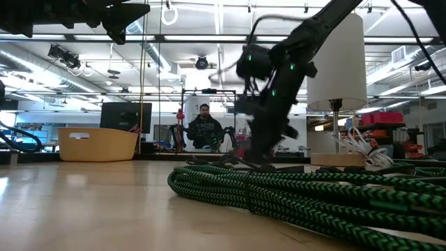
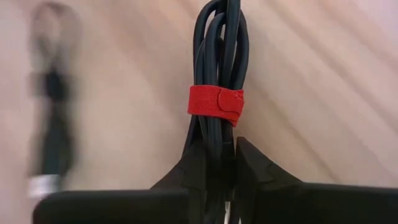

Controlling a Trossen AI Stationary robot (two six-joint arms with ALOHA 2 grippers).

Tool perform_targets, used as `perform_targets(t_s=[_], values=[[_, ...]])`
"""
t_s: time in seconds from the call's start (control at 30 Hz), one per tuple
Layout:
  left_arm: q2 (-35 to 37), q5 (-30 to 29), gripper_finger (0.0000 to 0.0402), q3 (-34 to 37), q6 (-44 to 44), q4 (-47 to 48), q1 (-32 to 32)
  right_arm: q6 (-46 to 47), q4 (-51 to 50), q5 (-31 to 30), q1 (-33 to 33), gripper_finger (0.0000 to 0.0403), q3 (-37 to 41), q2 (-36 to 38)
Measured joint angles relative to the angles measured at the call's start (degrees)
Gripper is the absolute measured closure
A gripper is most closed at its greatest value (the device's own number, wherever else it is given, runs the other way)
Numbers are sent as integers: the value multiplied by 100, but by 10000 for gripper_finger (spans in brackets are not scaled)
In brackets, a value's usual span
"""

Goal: Pick & Place USB Port
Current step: Put the black charger cable into the gray bin

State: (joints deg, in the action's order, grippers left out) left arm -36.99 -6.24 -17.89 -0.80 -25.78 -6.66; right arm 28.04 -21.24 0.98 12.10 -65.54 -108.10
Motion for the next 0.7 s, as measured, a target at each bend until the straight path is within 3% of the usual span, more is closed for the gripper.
perform_targets(t_s=[0.23,0.43,0.57,0.7], values=[[0,-2,223,0,-2,0,0,-447,501,35,-346,363,-24,1065],[0,-11,223,0,-2,-7,0,-1046,1035,-493,-881,363,-31,2048],[0,-11,223,0,-4,-7,0,-1732,1792,-930,-1332,363,-31,2380],[-1,-13,223,0,-4,-40,0,-2551,2675,-955,-1722,363,-37,2349]])
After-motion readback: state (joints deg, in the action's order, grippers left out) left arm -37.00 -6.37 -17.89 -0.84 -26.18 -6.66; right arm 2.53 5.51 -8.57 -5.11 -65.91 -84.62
